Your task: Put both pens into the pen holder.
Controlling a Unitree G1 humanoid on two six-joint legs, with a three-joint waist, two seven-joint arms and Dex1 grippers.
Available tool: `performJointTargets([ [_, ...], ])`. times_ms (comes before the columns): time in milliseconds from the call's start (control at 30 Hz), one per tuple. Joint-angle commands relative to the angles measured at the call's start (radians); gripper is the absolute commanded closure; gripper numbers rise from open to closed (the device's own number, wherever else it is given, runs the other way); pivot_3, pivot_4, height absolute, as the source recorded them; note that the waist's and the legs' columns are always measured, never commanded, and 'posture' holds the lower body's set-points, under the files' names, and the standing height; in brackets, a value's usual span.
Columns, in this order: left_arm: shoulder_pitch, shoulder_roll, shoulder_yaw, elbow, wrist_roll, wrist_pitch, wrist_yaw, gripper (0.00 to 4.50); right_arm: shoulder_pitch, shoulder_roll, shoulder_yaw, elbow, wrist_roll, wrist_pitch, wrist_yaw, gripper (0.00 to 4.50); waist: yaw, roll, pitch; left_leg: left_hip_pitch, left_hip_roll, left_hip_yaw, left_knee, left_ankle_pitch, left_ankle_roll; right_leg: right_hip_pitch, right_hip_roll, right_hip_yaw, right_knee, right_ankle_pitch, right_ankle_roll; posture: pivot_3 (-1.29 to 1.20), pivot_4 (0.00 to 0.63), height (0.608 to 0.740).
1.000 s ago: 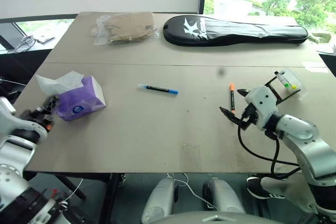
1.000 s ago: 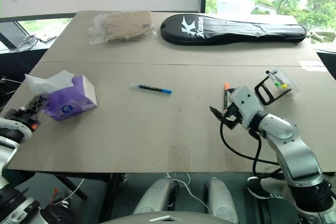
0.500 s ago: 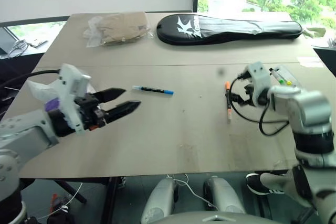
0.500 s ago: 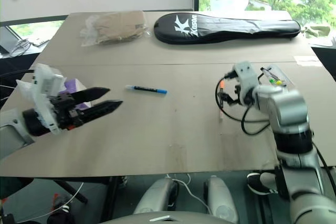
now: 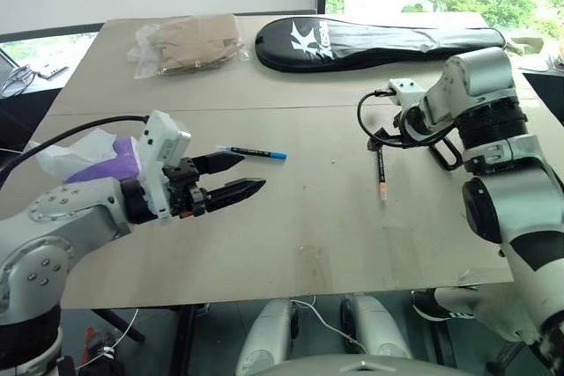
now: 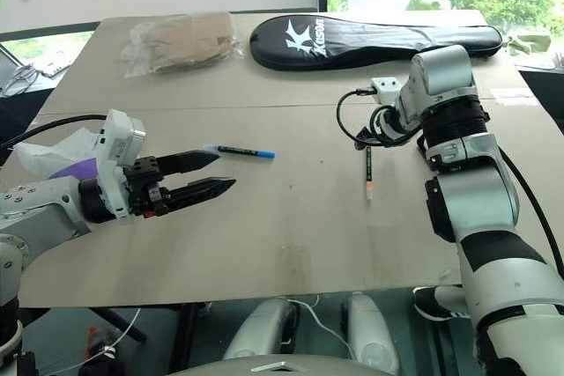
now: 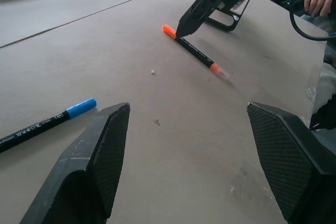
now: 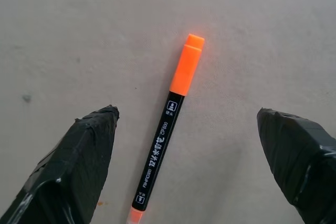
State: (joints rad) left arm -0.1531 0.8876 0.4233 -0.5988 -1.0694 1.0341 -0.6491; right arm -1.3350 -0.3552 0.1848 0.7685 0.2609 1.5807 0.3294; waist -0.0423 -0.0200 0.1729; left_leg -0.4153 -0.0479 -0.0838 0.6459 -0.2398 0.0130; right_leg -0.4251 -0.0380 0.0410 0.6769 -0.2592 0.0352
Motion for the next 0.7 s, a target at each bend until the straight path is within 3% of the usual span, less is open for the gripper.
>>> performJointTargets([
  [33, 0.034, 0.016, 0.020, -0.079, -0.028, -0.019, 0.004, 0.57, -0.035, 0.031, 0.097, 0.109, -0.042, -0.089, 0.076, 1.25, -0.005, 0.000, 0.000, 0.000, 0.000, 0.000, 0.000, 0.000, 0.000, 0.000, 0.000, 0.000, 0.000, 0.000, 0.000, 0.00, 0.150, 0.740],
  [167, 0.099, 0.034, 0.017, -0.142, -0.006, -0.046, -0.015, 0.57, -0.040, 0.066, 0.178, 0.172, -0.071, -0.144, 0.174, 2.96, -0.011, -0.001, -0.001, 0.001, 0.000, 0.001, 0.001, 0.000, 0.000, 0.000, 0.001, 0.001, 0.001, 0.000, 0.000, 0.00, 0.150, 0.740],
  [200, 0.111, 0.036, 0.020, -0.150, -0.009, -0.052, -0.014, 0.57, -0.040, 0.070, 0.194, 0.178, -0.077, -0.152, 0.200, 3.58, -0.011, -0.001, -0.001, 0.002, 0.001, 0.001, 0.001, 0.000, 0.000, 0.000, 0.001, 0.001, 0.002, 0.000, 0.000, 0.00, 0.150, 0.740],
  [300, 0.125, 0.039, 0.019, -0.161, -0.006, -0.075, -0.020, 0.57, -0.041, 0.056, 0.209, 0.166, -0.089, -0.159, 0.248, 4.47, -0.011, -0.001, -0.001, 0.004, 0.001, 0.000, 0.002, 0.000, 0.000, 0.003, 0.001, 0.000, 0.002, 0.001, -0.001, 0.00, 0.150, 0.740],
  [500, 0.079, 0.016, -0.045, -0.174, -0.025, -0.132, -0.035, 0.57, 0.020, -0.112, 0.129, -0.111, -0.028, -0.104, 0.338, 4.47, 0.005, 0.002, 0.000, 0.001, 0.000, -0.002, 0.003, 0.000, 0.000, 0.002, 0.001, -0.002, 0.002, 0.001, -0.001, 0.00, 0.150, 0.740],
  [633, 0.009, 0.004, -0.122, -0.133, -0.005, -0.165, -0.063, 0.57, 0.156, -0.254, -0.055, -0.440, 0.059, -0.030, 0.347, 4.47, 0.014, 0.003, 0.001, -0.001, 0.000, -0.002, 0.003, 0.000, 0.000, 0.001, 0.000, -0.002, 0.000, 0.001, -0.001, 0.00, 0.150, 0.740],
  [700, -0.076, -0.027, -0.175, -0.080, 0.021, -0.196, -0.071, 0.57, 0.231, -0.282, -0.241, -0.665, 0.080, 0.016, 0.306, 4.47, 0.024, 0.003, 0.001, -0.002, 0.000, -0.003, 0.003, 0.000, 0.000, 0.001, 0.000, -0.004, -0.001, 0.001, -0.001, 0.00, 0.150, 0.740],
])
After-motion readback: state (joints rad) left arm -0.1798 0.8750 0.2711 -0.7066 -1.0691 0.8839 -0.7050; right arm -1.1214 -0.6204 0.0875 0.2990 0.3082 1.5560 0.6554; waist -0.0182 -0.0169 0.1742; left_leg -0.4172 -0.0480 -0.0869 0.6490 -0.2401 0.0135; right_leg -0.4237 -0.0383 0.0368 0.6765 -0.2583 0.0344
